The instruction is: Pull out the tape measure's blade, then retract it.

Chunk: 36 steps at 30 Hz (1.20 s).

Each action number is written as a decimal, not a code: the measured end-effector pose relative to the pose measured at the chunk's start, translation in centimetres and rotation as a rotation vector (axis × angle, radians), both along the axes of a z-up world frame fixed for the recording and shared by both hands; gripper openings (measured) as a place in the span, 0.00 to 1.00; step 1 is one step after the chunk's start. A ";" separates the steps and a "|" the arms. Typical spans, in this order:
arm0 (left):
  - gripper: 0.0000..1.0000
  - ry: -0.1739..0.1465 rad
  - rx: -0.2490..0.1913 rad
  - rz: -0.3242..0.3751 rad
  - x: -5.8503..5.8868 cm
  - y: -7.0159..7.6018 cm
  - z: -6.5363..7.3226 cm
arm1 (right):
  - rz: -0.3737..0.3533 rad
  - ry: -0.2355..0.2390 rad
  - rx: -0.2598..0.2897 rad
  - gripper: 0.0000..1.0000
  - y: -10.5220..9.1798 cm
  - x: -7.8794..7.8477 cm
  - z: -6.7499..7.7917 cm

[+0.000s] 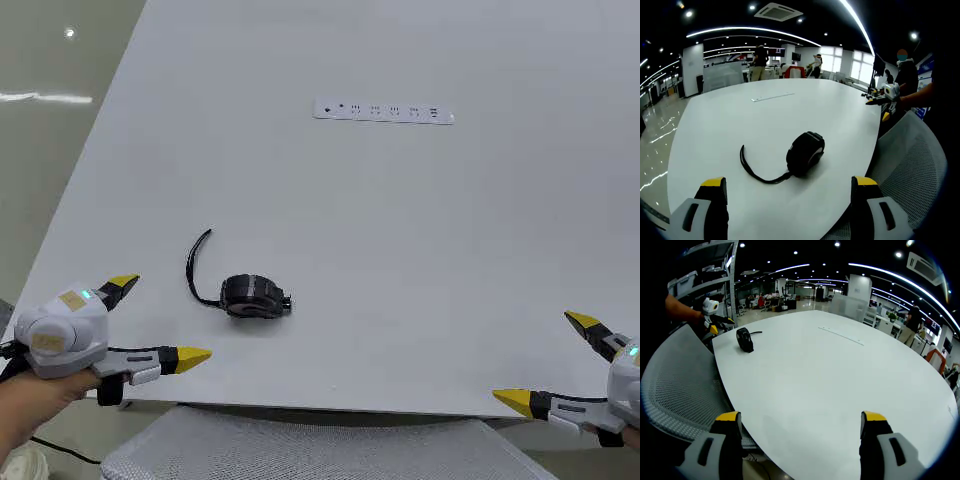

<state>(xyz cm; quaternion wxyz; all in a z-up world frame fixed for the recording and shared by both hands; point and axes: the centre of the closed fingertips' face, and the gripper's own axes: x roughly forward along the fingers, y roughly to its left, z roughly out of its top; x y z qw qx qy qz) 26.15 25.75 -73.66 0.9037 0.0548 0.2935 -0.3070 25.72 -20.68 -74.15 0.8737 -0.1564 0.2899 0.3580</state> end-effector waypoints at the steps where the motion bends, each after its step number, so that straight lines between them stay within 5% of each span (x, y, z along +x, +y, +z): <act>1: 1.00 -0.001 0.000 0.002 0.0 0.1 0.0 | -0.001 -0.002 -0.001 1.00 -0.1 0.0 0.0; 11: 1.00 -0.010 -0.009 0.012 -0.1 0.6 0.3 | 0.015 0.015 -0.010 1.00 0.4 -1.0 -0.8; 36: 0.98 -0.028 -0.006 0.019 -0.9 2.0 0.7 | -0.010 -0.017 0.016 1.00 1.3 -0.8 0.4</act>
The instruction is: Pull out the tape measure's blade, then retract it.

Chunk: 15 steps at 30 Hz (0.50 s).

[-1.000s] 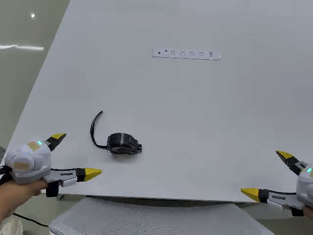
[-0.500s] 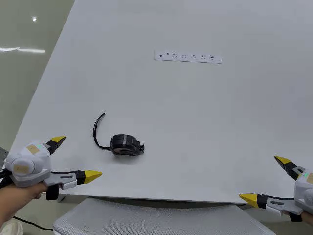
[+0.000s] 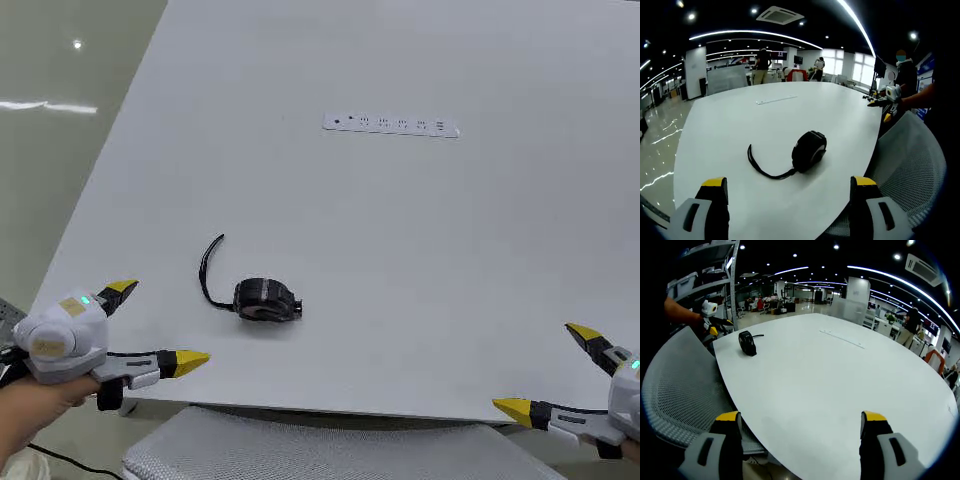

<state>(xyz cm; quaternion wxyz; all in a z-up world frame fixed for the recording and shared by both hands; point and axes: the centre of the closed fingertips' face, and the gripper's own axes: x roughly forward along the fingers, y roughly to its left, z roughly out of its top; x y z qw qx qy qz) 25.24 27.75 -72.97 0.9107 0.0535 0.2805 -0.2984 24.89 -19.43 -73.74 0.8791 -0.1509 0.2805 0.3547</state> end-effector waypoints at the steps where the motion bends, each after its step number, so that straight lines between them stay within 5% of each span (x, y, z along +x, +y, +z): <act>1: 0.98 0.004 0.001 0.001 0.0 0.0 -0.1 | -0.002 0.004 0.001 1.00 0.0 0.0 0.0; 15: 0.98 0.011 0.021 -0.024 0.6 -0.4 -0.2 | 0.022 -0.002 -0.034 1.00 -0.2 0.6 0.3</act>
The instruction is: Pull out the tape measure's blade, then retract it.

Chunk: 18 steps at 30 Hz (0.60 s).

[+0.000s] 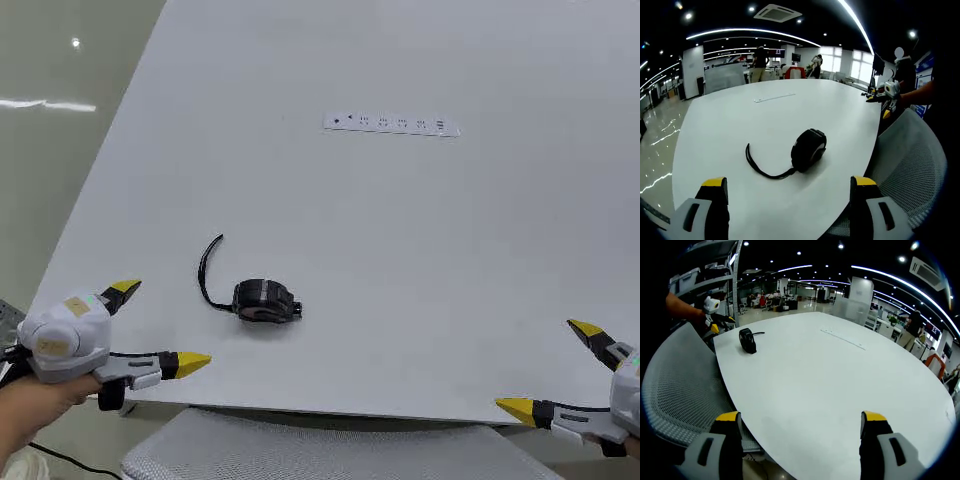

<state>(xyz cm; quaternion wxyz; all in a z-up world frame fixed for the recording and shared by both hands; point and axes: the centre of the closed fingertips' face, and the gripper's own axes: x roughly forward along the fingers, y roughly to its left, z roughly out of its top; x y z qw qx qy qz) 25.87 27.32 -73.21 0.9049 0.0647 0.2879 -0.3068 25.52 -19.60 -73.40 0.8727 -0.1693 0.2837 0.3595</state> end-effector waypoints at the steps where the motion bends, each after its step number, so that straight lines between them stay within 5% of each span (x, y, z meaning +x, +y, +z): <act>1: 0.98 -0.001 0.002 -0.001 0.1 0.0 0.1 | -0.005 0.000 0.000 1.00 -0.1 0.1 0.0; 8: 0.98 0.006 0.029 -0.021 1.3 -0.5 0.2 | 0.028 -0.005 -0.005 1.00 0.3 0.4 -0.4; 12: 0.98 -0.005 0.074 -0.091 2.8 -2.1 0.7 | 0.081 -0.006 -0.065 1.00 0.7 0.5 -1.0; 18: 0.98 0.000 0.128 -0.190 4.0 -3.6 1.0 | 0.097 -0.012 -0.045 0.99 1.7 1.0 0.0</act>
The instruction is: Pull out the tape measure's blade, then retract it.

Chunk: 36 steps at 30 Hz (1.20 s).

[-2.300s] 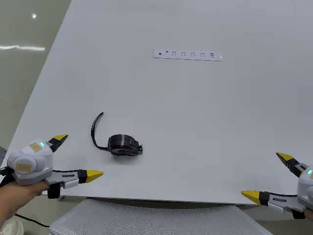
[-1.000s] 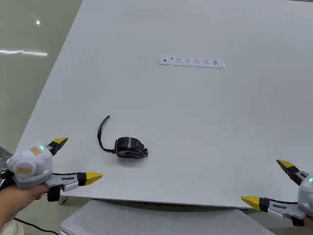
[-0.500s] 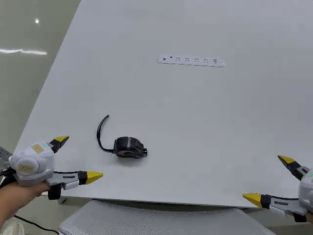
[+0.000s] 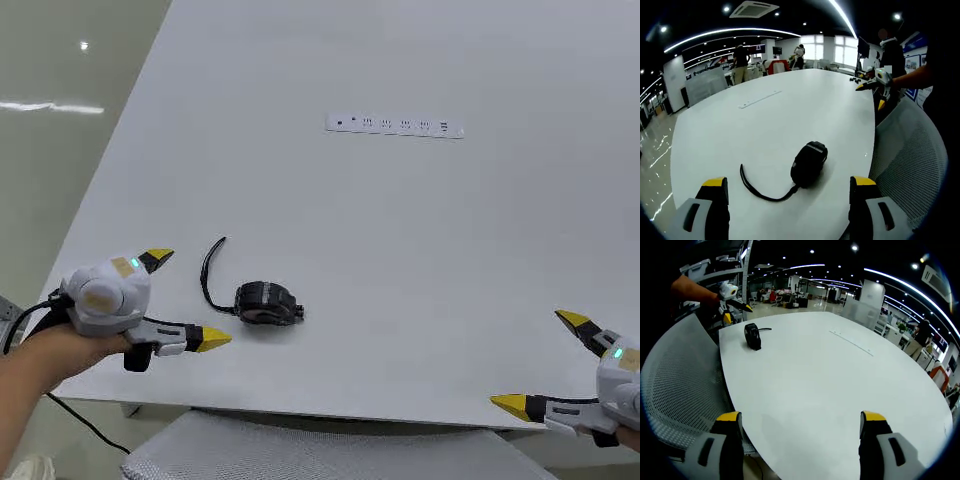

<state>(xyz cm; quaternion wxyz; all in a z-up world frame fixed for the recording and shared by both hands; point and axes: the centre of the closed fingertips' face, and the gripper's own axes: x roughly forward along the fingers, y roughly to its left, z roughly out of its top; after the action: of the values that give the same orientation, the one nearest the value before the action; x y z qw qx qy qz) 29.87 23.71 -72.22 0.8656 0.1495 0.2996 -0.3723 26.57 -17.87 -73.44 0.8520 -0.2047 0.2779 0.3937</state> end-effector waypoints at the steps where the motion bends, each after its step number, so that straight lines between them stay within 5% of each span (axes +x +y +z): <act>1: 0.98 0.003 0.012 -0.014 0.1 -0.1 0.0 | 0.002 -0.003 0.004 0.99 0.0 0.2 0.1; 8: 0.95 0.032 0.120 -0.152 0.2 -0.8 0.0 | 0.027 -0.011 0.017 0.99 1.0 0.9 1.0; 10: 0.95 0.018 0.187 -0.191 0.5 -0.7 -0.2 | 0.031 -0.010 0.027 0.98 1.4 1.1 1.2; 12: 0.95 0.042 0.242 -0.227 0.4 -0.7 -0.8 | 0.040 -0.015 0.032 0.99 1.7 1.4 1.1; 20: 0.93 0.089 0.277 -0.332 0.7 -3.4 -1.7 | 0.100 -0.005 0.043 0.96 3.4 1.9 1.2; 23: 0.93 0.070 0.358 -0.368 1.5 -3.5 -2.1 | 0.128 -0.007 0.039 0.96 4.2 2.1 1.5; 30: 0.88 0.102 0.360 -0.388 2.4 -5.0 -2.8 | 0.150 0.000 0.067 0.99 5.8 3.4 2.5; 36: 0.85 0.171 0.368 -0.397 2.1 -5.6 -4.2 | 0.212 0.023 0.096 1.00 7.7 3.7 2.6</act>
<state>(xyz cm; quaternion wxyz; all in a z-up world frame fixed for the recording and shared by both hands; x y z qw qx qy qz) 32.01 18.06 -76.39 0.7057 0.3281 0.3989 -0.4850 30.24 -10.17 -70.82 0.8110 -0.1876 0.2454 0.4969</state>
